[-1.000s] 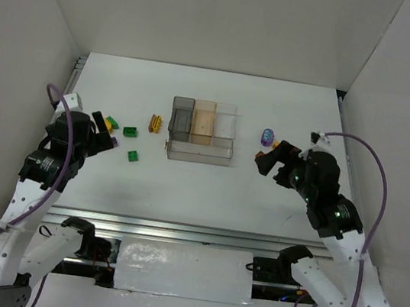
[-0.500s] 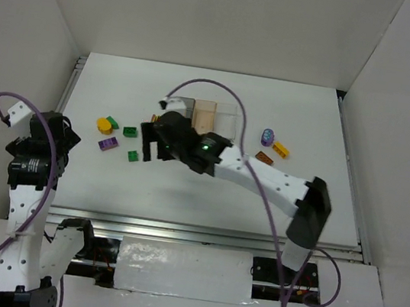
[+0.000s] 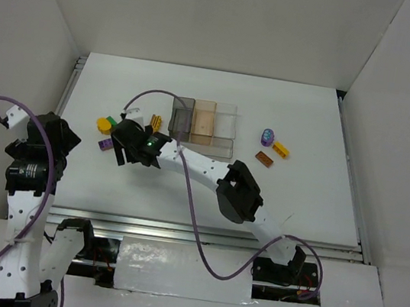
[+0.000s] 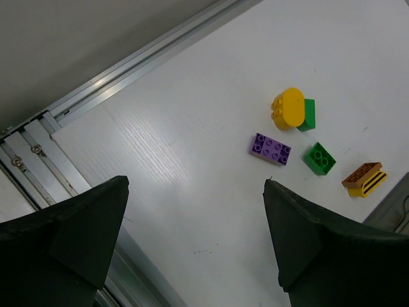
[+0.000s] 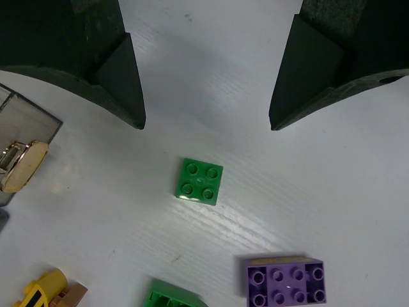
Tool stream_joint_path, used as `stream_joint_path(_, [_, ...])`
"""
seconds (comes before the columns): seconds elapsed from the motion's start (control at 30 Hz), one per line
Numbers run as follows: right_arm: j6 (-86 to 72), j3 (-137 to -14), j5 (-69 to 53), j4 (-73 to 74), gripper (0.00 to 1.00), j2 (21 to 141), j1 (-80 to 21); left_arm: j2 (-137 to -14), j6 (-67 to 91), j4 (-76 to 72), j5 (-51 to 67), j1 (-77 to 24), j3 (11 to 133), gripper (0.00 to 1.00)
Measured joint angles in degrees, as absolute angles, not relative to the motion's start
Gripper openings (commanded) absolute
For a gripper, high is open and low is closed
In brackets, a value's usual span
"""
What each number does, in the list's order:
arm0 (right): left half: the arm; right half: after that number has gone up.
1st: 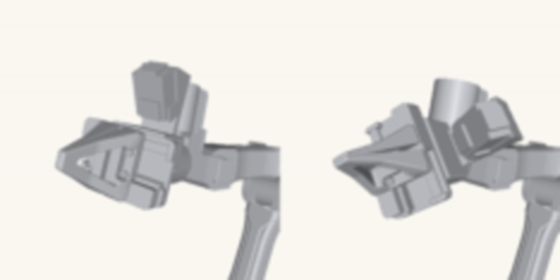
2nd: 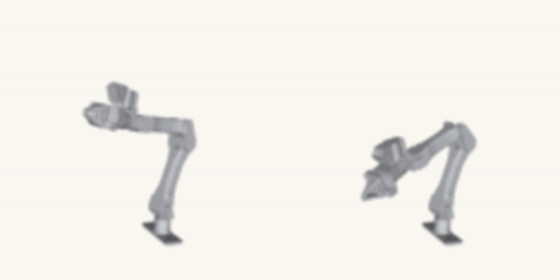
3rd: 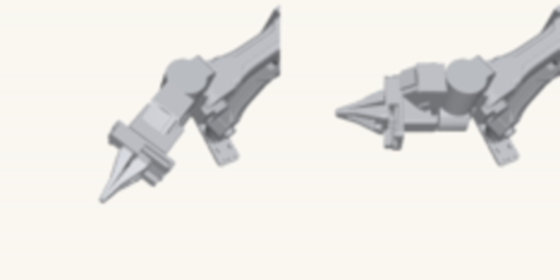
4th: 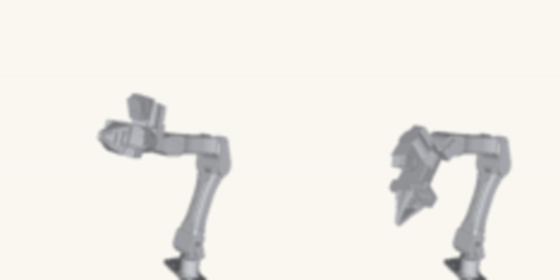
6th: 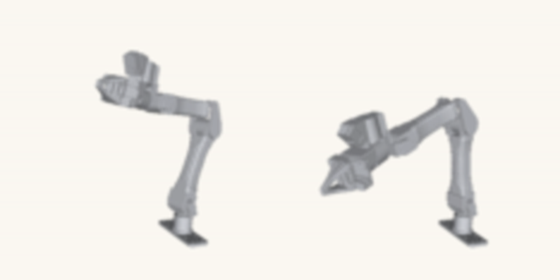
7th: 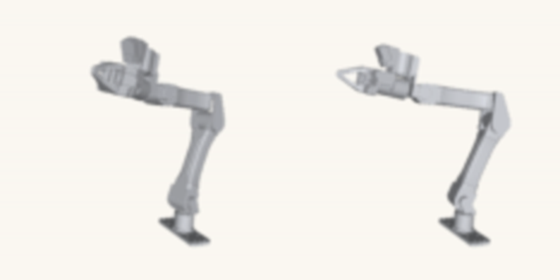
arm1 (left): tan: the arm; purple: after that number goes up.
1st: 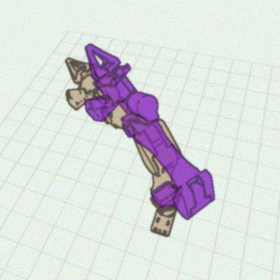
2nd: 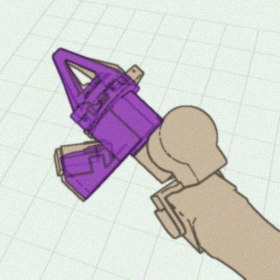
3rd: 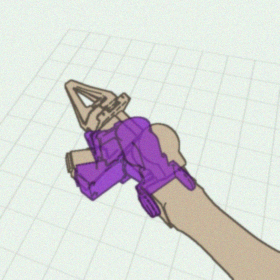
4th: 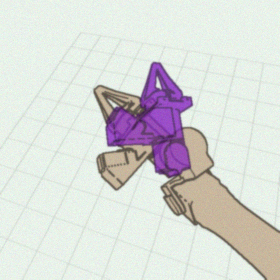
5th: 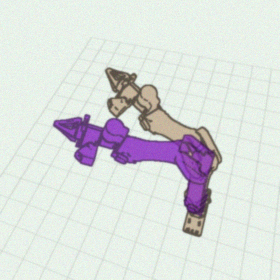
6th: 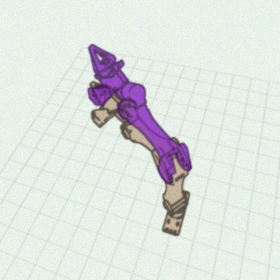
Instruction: Sort the legos into containers by color
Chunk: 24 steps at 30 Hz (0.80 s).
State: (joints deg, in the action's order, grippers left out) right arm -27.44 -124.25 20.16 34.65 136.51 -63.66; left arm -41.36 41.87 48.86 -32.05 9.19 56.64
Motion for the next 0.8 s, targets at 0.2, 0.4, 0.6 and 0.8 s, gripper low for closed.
stream_joint_path(0.2, [-27.3, -127.5, 18.9, 34.1, 0.84, 141.1, -61.8, -41.4, 40.8, 47.9, -29.7, 9.2, 56.6, 1.00])
stream_joint_path(0.4, [-27.3, -128.3, 17.3, 33.9, 0.82, 144.8, -60.5, -41.5, 40.2, 47.1, -27.5, 9.2, 56.6, 1.00])
stream_joint_path(0.6, [-27.1, -130.2, 16.1, 33.1, 0.76, 147.0, -60.6, -41.5, 39.1, 46.3, -25.9, 9.2, 56.6, 1.00])
stream_joint_path(0.8, [-26.7, -130.2, 16.1, 31.6, 0.73, 147.3, -60.6, -41.8, 38.9, 45.8, -24.6, 9.2, 56.6, 0.99])
